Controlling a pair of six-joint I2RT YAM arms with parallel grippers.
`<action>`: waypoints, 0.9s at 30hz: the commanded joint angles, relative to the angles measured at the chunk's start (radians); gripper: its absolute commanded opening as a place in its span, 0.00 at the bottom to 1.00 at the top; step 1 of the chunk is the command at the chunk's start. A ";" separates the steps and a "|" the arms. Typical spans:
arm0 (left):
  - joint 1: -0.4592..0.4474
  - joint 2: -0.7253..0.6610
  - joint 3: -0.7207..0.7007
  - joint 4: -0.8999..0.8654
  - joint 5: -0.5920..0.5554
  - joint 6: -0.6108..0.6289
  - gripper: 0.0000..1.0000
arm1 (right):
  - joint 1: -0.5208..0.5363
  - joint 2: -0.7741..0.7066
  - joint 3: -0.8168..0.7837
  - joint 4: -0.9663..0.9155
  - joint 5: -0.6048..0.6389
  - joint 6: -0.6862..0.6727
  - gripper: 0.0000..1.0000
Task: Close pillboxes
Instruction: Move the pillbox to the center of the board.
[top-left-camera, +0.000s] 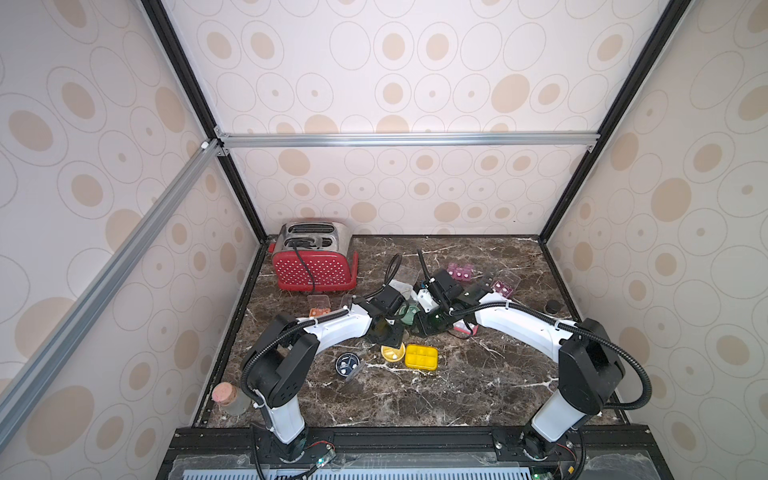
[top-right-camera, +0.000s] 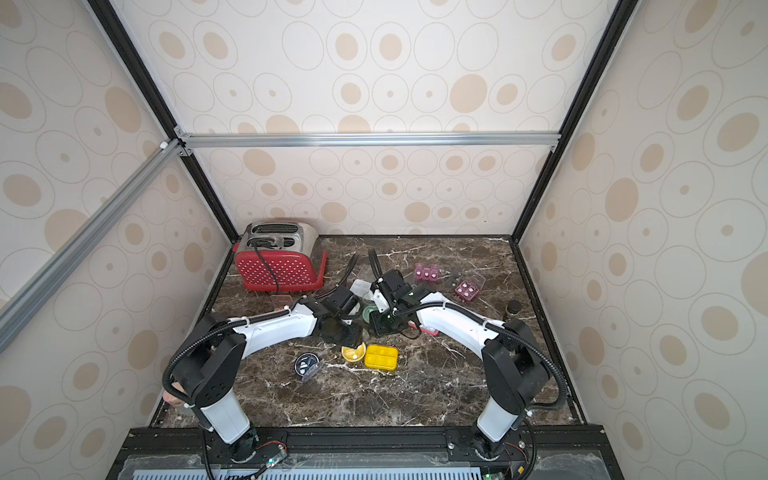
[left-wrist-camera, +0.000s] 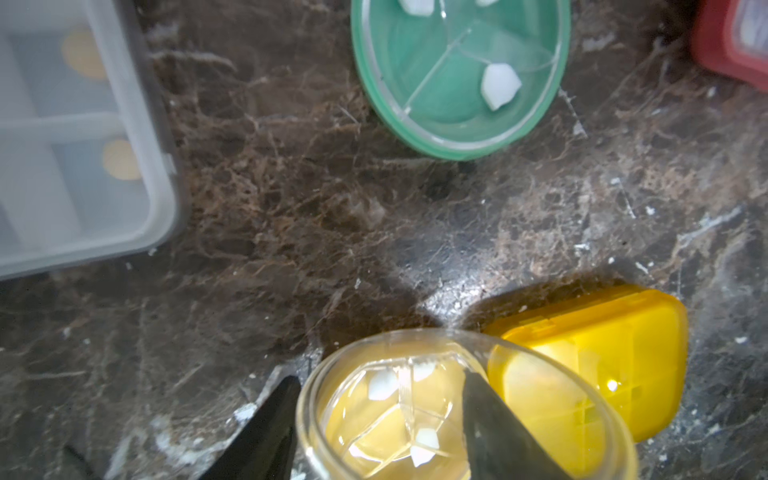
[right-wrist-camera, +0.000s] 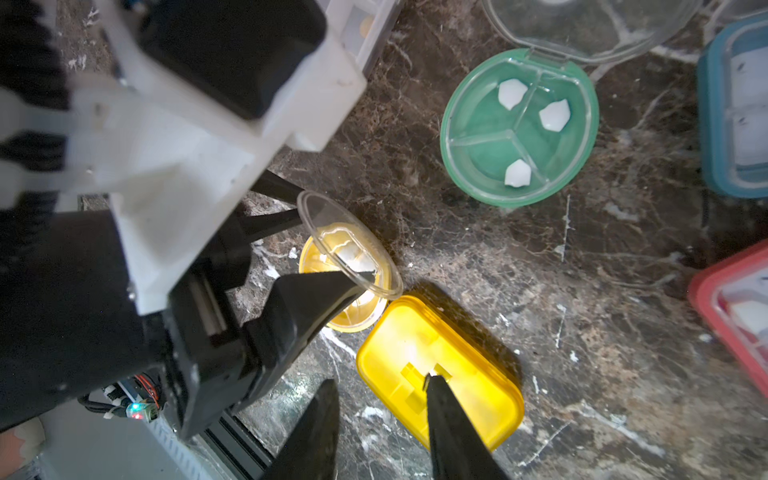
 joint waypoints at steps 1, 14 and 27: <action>0.002 -0.086 -0.012 -0.045 0.004 0.030 0.65 | -0.001 0.030 0.053 -0.023 -0.004 -0.026 0.40; 0.051 -0.159 -0.147 -0.014 0.152 -0.042 0.59 | 0.001 0.154 0.181 -0.041 -0.095 -0.044 0.41; 0.050 -0.128 -0.173 0.007 0.168 -0.057 0.48 | 0.012 0.200 0.209 -0.045 -0.063 -0.045 0.36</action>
